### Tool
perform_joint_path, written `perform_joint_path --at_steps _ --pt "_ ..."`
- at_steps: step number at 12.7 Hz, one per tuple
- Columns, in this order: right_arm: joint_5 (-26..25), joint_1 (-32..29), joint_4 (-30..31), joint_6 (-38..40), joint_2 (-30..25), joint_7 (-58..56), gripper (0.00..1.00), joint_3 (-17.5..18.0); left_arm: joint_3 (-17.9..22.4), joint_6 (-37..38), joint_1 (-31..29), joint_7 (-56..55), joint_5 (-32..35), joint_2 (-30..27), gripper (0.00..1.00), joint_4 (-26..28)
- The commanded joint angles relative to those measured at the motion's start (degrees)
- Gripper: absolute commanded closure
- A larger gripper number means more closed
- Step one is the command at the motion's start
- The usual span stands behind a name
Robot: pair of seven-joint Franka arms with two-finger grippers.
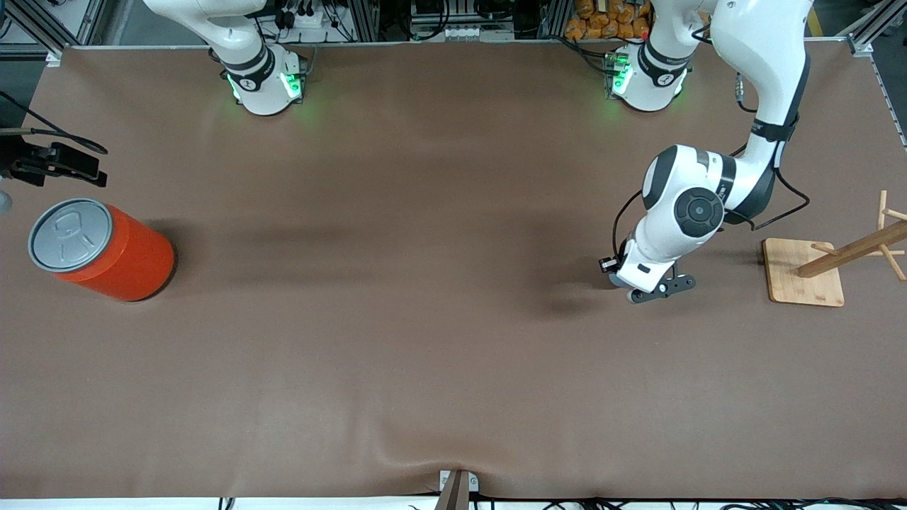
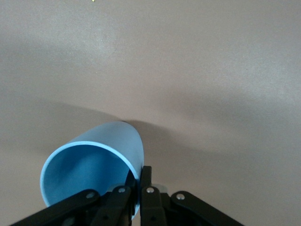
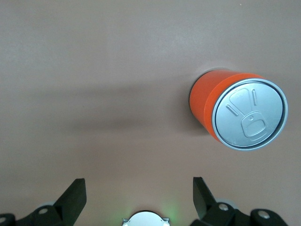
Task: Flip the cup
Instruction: 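Rotate the cup upright with the left gripper and lower it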
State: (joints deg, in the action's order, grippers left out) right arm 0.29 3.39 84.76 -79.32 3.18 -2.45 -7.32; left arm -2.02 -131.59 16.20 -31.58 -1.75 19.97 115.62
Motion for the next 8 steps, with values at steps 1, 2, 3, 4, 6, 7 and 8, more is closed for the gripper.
perform_joint_path --at_steps 1,2,3,4,6,7,8 --pt "1.03 0.12 -0.74 0.30 0.34 1.05 0.00 -0.06 -0.53 -0.51 -0.38 -0.50 -0.89 -1.25 0.68 0.67" --pt "1.03 0.12 -0.74 0.30 0.34 1.05 0.00 -0.06 -0.53 -0.42 -0.55 -0.59 -0.89 -1.25 0.18 -0.03" --pt "1.03 0.12 -0.74 0.39 0.34 1.05 0.00 -0.06 -0.45 -0.33 -0.64 -0.33 -0.89 -1.51 0.00 -0.47" --pt "1.03 0.21 -0.65 0.30 0.34 1.05 0.00 -0.06 -0.36 0.10 -0.81 -0.07 -0.89 -1.60 0.00 -1.87" --pt "1.03 0.30 -0.74 0.30 0.69 1.05 0.00 -0.06 -0.36 2.73 -0.81 -0.15 -0.89 -1.86 0.00 -5.12" --pt "1.03 0.30 -0.74 0.39 0.69 1.05 0.00 -0.06 -0.27 5.09 -0.81 -0.15 -0.89 -1.86 0.00 -7.40" --pt "1.03 0.30 -0.74 0.39 0.69 1.05 0.00 -0.06 -0.10 7.47 -0.81 -0.06 -0.71 -1.86 0.00 -9.42"
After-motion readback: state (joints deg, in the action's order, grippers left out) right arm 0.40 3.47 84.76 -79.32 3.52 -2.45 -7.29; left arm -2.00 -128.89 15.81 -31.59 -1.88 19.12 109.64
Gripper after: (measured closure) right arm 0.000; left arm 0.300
